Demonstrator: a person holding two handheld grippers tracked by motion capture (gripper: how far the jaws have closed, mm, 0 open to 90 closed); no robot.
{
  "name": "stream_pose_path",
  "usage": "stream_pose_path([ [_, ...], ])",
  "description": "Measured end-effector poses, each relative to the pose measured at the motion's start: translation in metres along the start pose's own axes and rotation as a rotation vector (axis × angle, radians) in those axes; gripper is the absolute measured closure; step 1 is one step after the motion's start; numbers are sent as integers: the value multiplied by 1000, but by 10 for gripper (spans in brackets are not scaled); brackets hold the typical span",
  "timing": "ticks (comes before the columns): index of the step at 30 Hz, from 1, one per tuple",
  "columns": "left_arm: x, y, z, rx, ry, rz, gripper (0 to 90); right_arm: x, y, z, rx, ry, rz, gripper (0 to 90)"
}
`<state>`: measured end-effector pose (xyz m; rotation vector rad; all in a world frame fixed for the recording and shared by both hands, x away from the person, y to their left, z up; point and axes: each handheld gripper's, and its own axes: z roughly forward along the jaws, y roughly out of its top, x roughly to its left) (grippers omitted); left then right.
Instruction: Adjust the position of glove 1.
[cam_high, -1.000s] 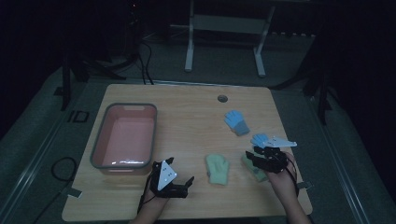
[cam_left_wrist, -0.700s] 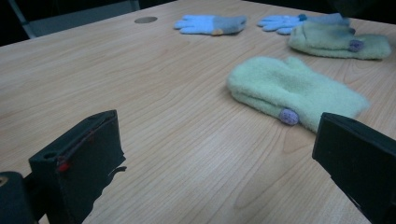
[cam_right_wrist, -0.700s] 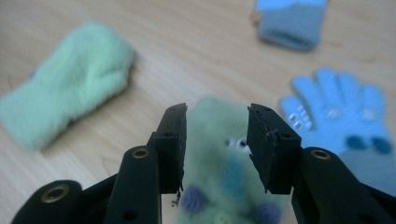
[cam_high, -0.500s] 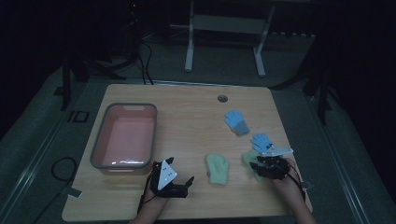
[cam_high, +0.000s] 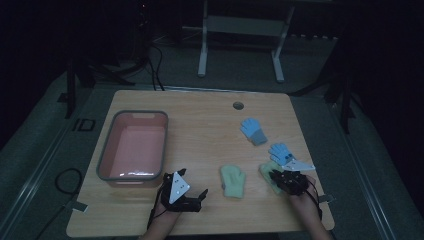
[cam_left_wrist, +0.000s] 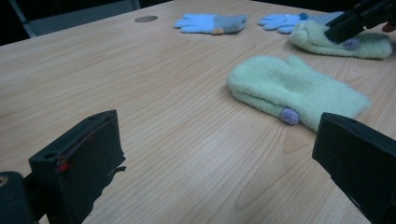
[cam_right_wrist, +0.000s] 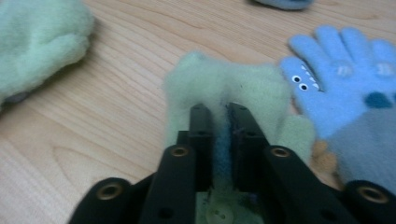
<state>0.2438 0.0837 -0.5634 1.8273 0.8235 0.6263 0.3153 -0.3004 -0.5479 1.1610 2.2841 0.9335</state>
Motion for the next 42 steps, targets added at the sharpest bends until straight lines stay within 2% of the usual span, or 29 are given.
stream_pose_path([
  [4,0,0,0,2,0,5,18,13,9,-5,31,-72,8,863],
  [5,0,0,0,2,0,5,17,13,9,-5,31,-72,8,863],
  [6,-1,0,0,2,0,7,18,21,15,-12,31,-104,29,866],
  [10,0,0,0,1,-1,8,17,29,26,-29,12,-112,115,867],
  [11,0,0,0,1,-1,8,18,29,26,-29,12,-112,115,867],
  [12,0,0,0,2,-3,7,17,36,32,-37,6,-136,135,867],
  [13,0,0,0,2,-3,7,18,36,32,-37,6,-136,135,867],
  [14,0,0,0,2,-4,7,18,41,37,-42,3,-155,156,867],
  [17,-1,0,0,2,-4,10,18,46,39,-45,-3,-173,170,867],
  [18,-1,0,0,1,-5,11,18,52,39,-45,-15,-180,211,867],
  [19,-1,0,0,1,-5,12,18,52,39,-45,-15,-180,211,867],
  [20,-1,0,0,2,-4,12,18,54,38,-45,-17,-182,221,867],
  [21,-1,0,0,1,-4,12,18,60,35,-42,-21,-205,244,867],
  [23,-1,0,0,0,-4,14,18,61,33,-40,-17,-210,256,867],
  [24,-1,0,0,0,-5,15,18,63,29,-37,-15,-229,272,867],
  [29,-1,0,0,1,-4,15,18,66,25,-26,0,-233,299,867],
  [34,-1,0,0,-3,-5,7,18,70,26,-11,14,-234,299,862],
  [35,0,0,0,-3,-5,6,18,71,25,-8,16,-229,302,849],
  [37,0,0,0,-3,-6,9,18,73,22,-3,19,-214,294,752],
  [39,-1,0,0,-2,-7,10,18,74,18,4,42,-213,275,730],
  [42,-1,0,0,-1,-8,11,18,73,17,6,36,-200,273,699],
])
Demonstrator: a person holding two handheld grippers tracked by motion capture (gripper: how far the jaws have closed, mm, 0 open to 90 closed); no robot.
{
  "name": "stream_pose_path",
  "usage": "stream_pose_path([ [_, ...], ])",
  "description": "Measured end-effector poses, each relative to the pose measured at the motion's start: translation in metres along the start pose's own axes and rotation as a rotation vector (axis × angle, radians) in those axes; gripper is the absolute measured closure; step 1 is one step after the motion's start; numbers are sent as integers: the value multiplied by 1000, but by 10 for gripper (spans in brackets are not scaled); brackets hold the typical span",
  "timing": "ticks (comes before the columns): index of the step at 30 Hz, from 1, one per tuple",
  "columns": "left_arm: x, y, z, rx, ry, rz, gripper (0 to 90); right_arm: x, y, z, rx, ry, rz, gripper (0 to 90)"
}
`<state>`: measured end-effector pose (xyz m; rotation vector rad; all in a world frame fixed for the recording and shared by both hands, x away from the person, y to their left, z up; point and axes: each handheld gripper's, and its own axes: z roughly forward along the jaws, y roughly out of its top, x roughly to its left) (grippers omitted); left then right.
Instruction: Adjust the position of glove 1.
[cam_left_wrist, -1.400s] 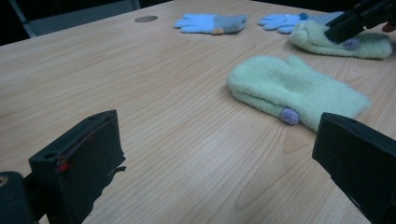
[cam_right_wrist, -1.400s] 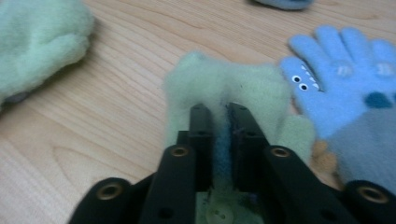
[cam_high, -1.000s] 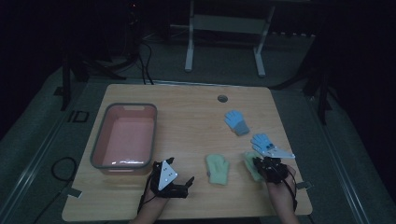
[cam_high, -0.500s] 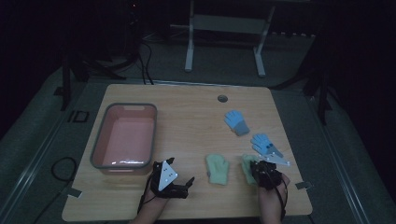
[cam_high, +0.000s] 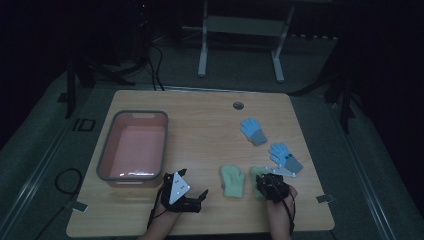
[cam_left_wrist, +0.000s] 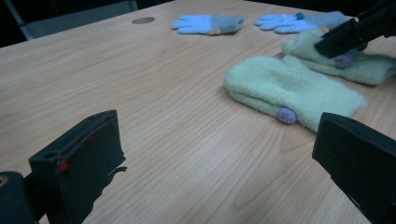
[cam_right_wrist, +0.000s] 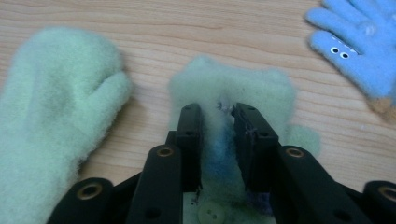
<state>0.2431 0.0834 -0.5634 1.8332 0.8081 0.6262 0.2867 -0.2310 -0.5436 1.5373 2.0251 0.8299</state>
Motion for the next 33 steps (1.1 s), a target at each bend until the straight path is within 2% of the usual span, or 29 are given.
stream_pose_path([
  [2,0,0,0,0,-1,0,18,-2,3,-2,5,18,-2,662],
  [4,0,0,0,0,-2,1,18,-7,5,-6,-18,48,9,601],
  [8,0,0,0,1,-1,0,18,-17,7,-15,-45,56,-19,603],
  [9,0,0,0,0,-1,0,18,-20,9,-16,-55,77,-30,603],
  [14,0,0,0,-3,2,-3,18,-43,21,-23,-69,122,-107,616],
  [16,0,0,0,-1,3,-2,18,-49,25,-26,-76,149,-149,617],
  [19,0,0,0,-4,3,-6,18,-55,26,-27,-77,202,-181,616],
  [23,0,0,-1,-5,4,-5,18,-58,23,-23,-48,230,-241,616],
  [27,0,0,-1,-7,6,-6,18,-58,17,-17,-40,270,-238,613],
  [31,0,0,-1,-8,9,-6,18,-53,11,-10,-39,285,-239,608],
  [33,0,0,-1,-7,10,-3,18,-50,8,-6,-22,284,-246,601],
])
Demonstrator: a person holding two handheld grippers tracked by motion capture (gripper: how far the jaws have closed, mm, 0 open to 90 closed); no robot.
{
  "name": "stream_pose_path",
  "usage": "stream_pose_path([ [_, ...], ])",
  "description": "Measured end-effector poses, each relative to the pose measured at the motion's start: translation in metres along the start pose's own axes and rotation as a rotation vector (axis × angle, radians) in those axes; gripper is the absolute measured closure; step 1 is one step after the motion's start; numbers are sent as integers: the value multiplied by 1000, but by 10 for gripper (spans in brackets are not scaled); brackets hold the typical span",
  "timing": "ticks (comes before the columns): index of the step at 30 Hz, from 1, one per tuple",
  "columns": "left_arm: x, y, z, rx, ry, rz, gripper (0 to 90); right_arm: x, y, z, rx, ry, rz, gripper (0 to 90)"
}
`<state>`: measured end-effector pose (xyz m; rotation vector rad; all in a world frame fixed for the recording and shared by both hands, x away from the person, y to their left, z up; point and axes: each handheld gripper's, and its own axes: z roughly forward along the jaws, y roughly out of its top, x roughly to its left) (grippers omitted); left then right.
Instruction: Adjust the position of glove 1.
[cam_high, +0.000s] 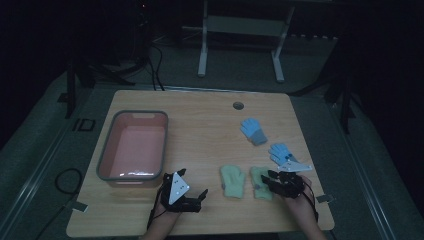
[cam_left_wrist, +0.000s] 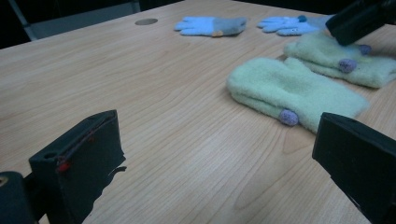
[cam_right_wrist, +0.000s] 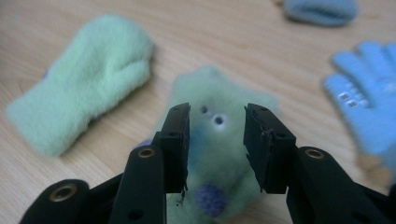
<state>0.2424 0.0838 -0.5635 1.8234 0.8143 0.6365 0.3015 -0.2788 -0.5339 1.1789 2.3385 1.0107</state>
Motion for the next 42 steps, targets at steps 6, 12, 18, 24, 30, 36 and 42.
stream_pose_path([
  [6,-1,0,0,2,0,11,18,5,-10,9,10,-56,-38,628],
  [12,-1,0,0,4,-2,13,18,10,-11,11,6,-92,-47,822],
  [18,-1,0,0,3,-2,12,18,15,-6,6,12,-124,-43,862],
  [24,-1,0,0,3,-1,13,18,19,11,-15,-55,-112,-15,869],
  [30,-1,0,0,3,0,11,18,34,42,-36,-121,-104,-42,869],
  [36,-1,0,0,0,-2,11,18,59,62,-39,-146,-63,-101,869],
  [42,-1,0,0,-3,-3,11,18,77,67,-25,-123,-22,-131,869],
])
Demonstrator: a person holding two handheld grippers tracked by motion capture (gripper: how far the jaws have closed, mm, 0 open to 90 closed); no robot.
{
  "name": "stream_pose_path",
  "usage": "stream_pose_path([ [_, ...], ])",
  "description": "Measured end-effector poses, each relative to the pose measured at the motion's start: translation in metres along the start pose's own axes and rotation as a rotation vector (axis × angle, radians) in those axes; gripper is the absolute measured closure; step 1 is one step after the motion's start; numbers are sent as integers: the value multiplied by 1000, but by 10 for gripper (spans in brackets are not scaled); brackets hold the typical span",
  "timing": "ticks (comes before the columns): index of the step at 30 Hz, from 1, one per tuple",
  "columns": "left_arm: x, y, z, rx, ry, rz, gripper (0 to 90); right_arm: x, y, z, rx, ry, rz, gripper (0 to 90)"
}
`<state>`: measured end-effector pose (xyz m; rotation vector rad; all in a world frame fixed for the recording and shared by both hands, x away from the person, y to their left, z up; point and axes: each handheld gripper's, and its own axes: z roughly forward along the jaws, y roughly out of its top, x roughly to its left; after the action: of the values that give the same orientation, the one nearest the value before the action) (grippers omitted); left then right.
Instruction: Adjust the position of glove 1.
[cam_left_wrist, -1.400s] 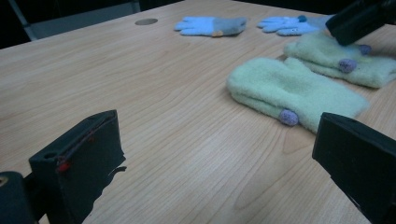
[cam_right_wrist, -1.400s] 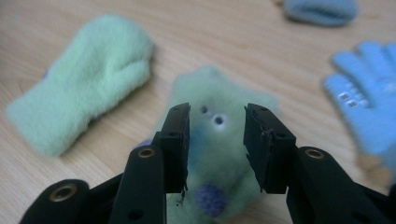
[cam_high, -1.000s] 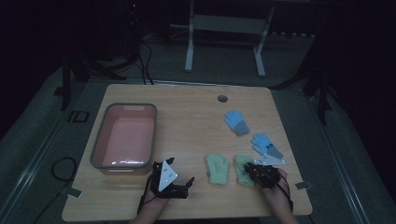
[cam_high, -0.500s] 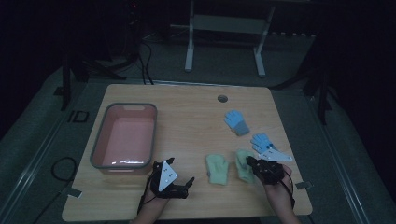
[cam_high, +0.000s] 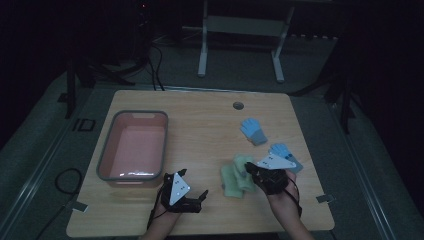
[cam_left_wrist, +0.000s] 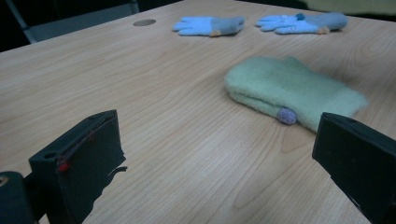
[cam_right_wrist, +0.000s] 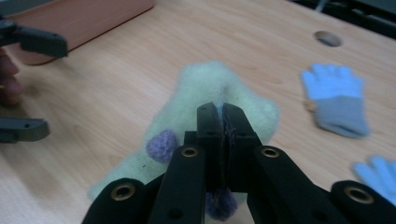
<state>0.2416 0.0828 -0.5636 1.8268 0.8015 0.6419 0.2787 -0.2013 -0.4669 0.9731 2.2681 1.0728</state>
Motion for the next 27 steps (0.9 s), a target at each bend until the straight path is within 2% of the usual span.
stream_pose_path([
  [4,0,0,0,2,-1,2,18,9,-3,12,24,22,-3,869],
  [7,0,0,0,3,-2,4,18,14,-6,20,44,12,-26,869],
  [12,0,0,0,0,-2,3,18,19,-11,33,77,8,-20,869],
  [21,1,0,0,-1,-7,1,18,22,-21,52,116,1,-30,866],
  [25,0,0,0,1,-8,2,18,20,-27,59,140,26,-48,862],
  [27,0,0,0,2,-8,3,18,17,-29,60,146,42,-38,856],
])
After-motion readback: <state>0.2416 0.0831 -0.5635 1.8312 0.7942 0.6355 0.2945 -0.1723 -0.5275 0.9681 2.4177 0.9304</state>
